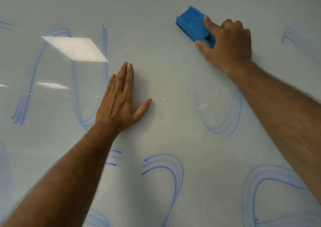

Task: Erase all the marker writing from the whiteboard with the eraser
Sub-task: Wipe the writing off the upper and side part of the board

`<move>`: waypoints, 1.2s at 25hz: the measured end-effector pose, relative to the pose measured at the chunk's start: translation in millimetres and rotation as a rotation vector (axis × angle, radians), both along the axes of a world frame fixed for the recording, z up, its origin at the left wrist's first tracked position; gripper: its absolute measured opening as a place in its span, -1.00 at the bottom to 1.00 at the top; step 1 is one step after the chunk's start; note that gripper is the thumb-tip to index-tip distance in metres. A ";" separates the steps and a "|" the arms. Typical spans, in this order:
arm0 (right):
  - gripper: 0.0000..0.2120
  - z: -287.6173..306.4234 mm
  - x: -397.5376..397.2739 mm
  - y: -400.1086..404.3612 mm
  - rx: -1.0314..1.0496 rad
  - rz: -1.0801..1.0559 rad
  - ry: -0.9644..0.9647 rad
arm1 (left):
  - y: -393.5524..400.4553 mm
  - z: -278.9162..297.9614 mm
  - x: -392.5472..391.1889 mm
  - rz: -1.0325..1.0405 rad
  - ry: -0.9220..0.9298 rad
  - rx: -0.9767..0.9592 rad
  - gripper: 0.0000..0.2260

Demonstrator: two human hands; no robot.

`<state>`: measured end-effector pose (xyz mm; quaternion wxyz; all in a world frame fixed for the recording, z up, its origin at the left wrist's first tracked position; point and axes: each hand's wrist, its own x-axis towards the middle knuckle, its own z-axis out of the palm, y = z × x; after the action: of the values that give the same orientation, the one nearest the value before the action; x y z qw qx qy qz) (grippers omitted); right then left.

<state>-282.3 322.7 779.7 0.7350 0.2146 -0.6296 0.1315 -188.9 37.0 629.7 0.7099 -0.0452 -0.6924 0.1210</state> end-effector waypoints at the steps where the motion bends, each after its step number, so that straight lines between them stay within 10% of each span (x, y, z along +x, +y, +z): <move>1: -0.39 -9.6 -3.6 1.4 0.077 0.047 0.069 | -0.3 0.0 -0.1 0.005 0.001 -0.002 -0.15; 6: -0.49 -81.0 -29.1 16.2 0.694 0.088 0.483 | 1.6 0.2 1.9 0.015 -0.010 0.006 -0.16; 12: -0.44 -70.3 -46.9 56.2 0.086 0.049 0.261 | 11.3 -3.4 2.2 0.047 0.001 0.013 -0.22; 18: -0.51 -127.5 -40.4 42.8 0.745 0.120 0.525 | 38.1 -0.4 -9.5 0.055 0.025 0.054 -0.25; 24: -0.46 -113.8 -46.9 61.8 0.177 0.097 0.333 | 61.9 10.3 -17.4 0.059 0.034 0.053 -0.30; 30: -0.54 -164.8 -50.8 75.7 0.797 0.125 0.548 | 87.0 21.1 -31.0 0.043 0.039 0.055 -0.33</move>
<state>-333.0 398.4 614.9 0.7250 0.5434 -0.4003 -0.1371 -220.0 124.0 650.8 0.7215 -0.0086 -0.6822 0.1180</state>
